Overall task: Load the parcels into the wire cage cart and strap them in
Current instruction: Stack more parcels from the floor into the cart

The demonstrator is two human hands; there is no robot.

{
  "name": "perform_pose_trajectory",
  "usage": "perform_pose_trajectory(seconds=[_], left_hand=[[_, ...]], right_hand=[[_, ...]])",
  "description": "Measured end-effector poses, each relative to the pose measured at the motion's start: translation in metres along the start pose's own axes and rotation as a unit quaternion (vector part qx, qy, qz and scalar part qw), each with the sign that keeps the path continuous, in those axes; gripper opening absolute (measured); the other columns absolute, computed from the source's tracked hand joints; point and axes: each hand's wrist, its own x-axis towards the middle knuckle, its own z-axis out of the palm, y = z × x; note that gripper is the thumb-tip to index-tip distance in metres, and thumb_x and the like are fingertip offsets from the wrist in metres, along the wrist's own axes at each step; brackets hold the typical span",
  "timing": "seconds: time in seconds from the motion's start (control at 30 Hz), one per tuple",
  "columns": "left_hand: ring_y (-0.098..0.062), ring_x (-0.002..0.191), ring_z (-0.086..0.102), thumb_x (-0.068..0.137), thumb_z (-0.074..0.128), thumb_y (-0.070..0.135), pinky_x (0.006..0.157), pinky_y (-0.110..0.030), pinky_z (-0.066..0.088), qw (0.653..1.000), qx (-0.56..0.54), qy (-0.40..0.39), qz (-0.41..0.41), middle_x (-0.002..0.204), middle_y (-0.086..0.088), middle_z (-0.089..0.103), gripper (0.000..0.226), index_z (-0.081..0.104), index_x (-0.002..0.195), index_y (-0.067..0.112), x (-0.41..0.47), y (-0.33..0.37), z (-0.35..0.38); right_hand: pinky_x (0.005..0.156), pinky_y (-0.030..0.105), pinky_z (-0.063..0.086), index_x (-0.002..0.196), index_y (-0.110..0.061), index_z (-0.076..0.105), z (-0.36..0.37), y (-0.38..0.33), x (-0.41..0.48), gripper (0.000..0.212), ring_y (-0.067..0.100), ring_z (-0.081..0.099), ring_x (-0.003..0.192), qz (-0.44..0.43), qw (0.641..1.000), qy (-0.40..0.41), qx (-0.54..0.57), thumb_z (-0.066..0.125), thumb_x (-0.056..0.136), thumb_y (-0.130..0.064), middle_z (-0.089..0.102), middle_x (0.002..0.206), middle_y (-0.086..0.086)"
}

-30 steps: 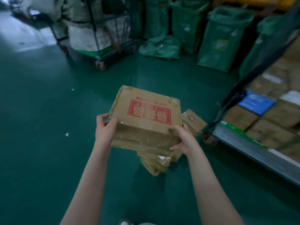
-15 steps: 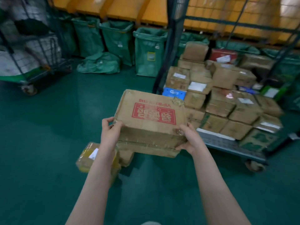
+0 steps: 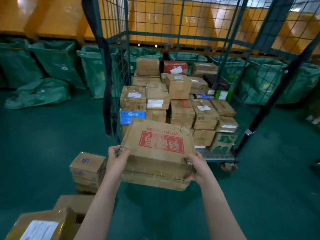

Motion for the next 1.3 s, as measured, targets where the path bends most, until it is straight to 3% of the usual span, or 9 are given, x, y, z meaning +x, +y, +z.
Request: perform_pose_trajectory(seconds=[0.27,0.4,0.6,0.73,0.87,0.97,1.07,1.17,1.3], left_hand=[[-0.022,0.097,0.052,0.089,0.058,0.022,0.068,-0.033,0.040,0.996,-0.005,-0.084,-0.004,0.108,-0.003,0.053,0.029,0.042,0.114,0.018,0.102,0.036,0.095],[-0.017,0.090,0.050,0.089,0.059,0.021,0.061,-0.030,0.038,0.994,-0.006,-0.106,-0.002,0.104,-0.001,0.053,0.029,0.043,0.113,0.016,0.150,0.054,0.141],[-0.022,0.100,0.048,0.091,0.055,0.020,0.079,-0.033,0.039,0.990,0.010,-0.134,-0.033,0.111,-0.006,0.049,0.031,0.040,0.117,0.013,0.201,0.061,0.195],[-0.022,0.098,0.048,0.089,0.057,0.021,0.079,-0.033,0.038,0.991,0.031,-0.125,-0.048,0.113,-0.008,0.050,0.032,0.040,0.115,0.014,0.236,0.061,0.238],[-0.016,0.082,0.047,0.090,0.057,0.020,0.063,-0.028,0.037,0.991,0.032,-0.121,-0.049,0.098,-0.003,0.049,0.032,0.037,0.114,0.015,0.269,0.068,0.293],[-0.021,0.092,0.046,0.091,0.055,0.019,0.073,-0.032,0.038,0.992,0.024,-0.110,-0.059,0.105,-0.006,0.047,0.032,0.036,0.115,0.012,0.291,0.078,0.341],[-0.022,0.095,0.047,0.092,0.055,0.019,0.076,-0.033,0.037,0.993,0.005,-0.094,-0.070,0.111,-0.009,0.048,0.029,0.036,0.113,0.012,0.309,0.086,0.381],[-0.022,0.095,0.048,0.091,0.055,0.018,0.080,-0.032,0.039,0.995,-0.006,-0.074,-0.069,0.111,-0.009,0.050,0.034,0.039,0.120,0.009,0.326,0.091,0.417],[-0.022,0.092,0.049,0.090,0.056,0.019,0.078,-0.033,0.040,0.996,0.003,-0.044,-0.083,0.109,-0.009,0.051,0.033,0.039,0.117,0.011,0.351,0.090,0.441]], right_hand=[[0.086,0.061,0.044,0.140,-0.021,0.035,-0.025,-0.063,0.097,0.053,0.032,0.046,0.111,-0.014,0.997,0.074,0.028,0.054,0.090,-0.014,0.049,0.120,0.008],[0.090,0.067,0.042,0.137,-0.022,0.040,-0.035,-0.092,0.148,0.050,0.035,0.046,0.118,-0.026,0.994,0.101,0.043,0.054,0.089,-0.014,0.049,0.127,0.008],[0.093,0.064,0.041,0.138,-0.024,0.039,-0.049,-0.122,0.204,0.052,0.035,0.047,0.116,-0.017,0.993,0.105,0.039,0.055,0.089,-0.016,0.051,0.125,0.010],[0.092,0.061,0.042,0.134,-0.024,0.040,-0.066,-0.141,0.248,0.046,0.032,0.047,0.110,-0.017,0.994,0.107,0.034,0.053,0.090,-0.015,0.052,0.113,0.006],[0.088,0.060,0.045,0.140,-0.024,0.037,-0.087,-0.170,0.303,0.055,0.034,0.047,0.116,-0.013,0.994,0.102,0.026,0.054,0.089,-0.014,0.050,0.128,0.009],[0.093,0.064,0.041,0.144,-0.025,0.031,-0.112,-0.203,0.350,0.061,0.037,0.045,0.122,-0.012,0.996,0.092,0.009,0.055,0.089,-0.014,0.046,0.134,0.010],[0.090,0.056,0.043,0.148,-0.024,0.026,-0.131,-0.239,0.389,0.065,0.035,0.047,0.118,-0.013,0.996,0.087,-0.016,0.053,0.090,-0.015,0.045,0.137,0.010],[0.080,0.043,0.045,0.146,-0.022,0.028,-0.143,-0.271,0.429,0.059,0.026,0.050,0.097,-0.015,0.997,0.078,-0.025,0.052,0.092,-0.017,0.049,0.122,0.005],[0.080,0.041,0.045,0.141,-0.021,0.033,-0.144,-0.282,0.470,0.054,0.023,0.049,0.098,-0.009,0.999,0.051,-0.014,0.054,0.092,-0.016,0.050,0.113,0.004]])
